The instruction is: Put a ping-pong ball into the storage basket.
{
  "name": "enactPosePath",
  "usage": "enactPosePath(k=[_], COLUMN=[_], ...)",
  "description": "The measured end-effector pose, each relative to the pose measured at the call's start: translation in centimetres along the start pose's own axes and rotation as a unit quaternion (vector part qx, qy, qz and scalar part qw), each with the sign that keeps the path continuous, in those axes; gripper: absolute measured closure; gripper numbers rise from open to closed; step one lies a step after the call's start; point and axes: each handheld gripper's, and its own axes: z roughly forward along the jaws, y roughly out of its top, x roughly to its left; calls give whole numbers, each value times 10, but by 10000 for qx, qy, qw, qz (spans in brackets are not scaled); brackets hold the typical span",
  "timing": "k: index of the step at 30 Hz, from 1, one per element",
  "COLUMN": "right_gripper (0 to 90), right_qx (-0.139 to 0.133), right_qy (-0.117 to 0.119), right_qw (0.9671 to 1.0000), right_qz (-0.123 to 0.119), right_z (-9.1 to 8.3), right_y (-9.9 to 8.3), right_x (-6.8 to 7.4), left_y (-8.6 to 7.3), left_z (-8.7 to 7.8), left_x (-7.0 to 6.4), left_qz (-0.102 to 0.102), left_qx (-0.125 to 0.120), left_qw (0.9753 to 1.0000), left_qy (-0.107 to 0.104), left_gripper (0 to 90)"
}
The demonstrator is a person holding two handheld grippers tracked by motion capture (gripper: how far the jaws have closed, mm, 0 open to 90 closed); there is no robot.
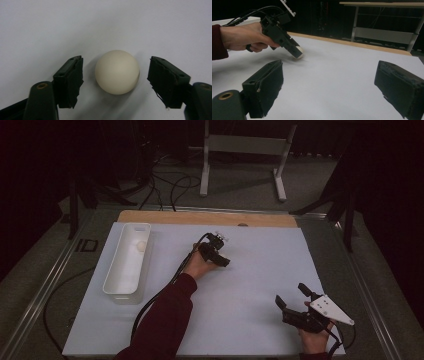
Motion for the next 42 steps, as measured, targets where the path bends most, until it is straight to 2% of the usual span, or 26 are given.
enactPosePath(k=[5, 11, 17, 20, 28, 34, 42], right_gripper=[83, 83, 83, 82, 83, 83, 83], right_qx=[8, 5, 8, 8, 14, 4, 19], right_qy=[3, 5, -2, -5, -4, -5, -2], right_qw=[10000, 10000, 10000, 10000, 10000, 10000, 10000], right_qz=[0, -2, -3, 0, -5, -2, 1], right_z=[0, 1, 1, 0, 0, 0, 0], right_y=[0, 0, 0, 0, 0, 0, 0], right_x=[0, 1, 0, 0, 0, 0, 0], left_y=[0, -1, -1, -1, -1, 0, 0], left_z=[-1, 1, 4, 4, 0, -4, -7], left_x=[2, 1, 1, 1, 1, -1, -2], left_qz=[-26, 20, 4, 1, -59, -6, -31], left_qx=[7, 75, 104, 109, 38, 8, 7], left_qw=[10000, 10000, 9999, 9999, 9999, 9999, 10000], left_qy=[-58, -8, -59, -7, -75, -109, -85], left_gripper=[405, 443, 506, 510, 512, 512, 512])
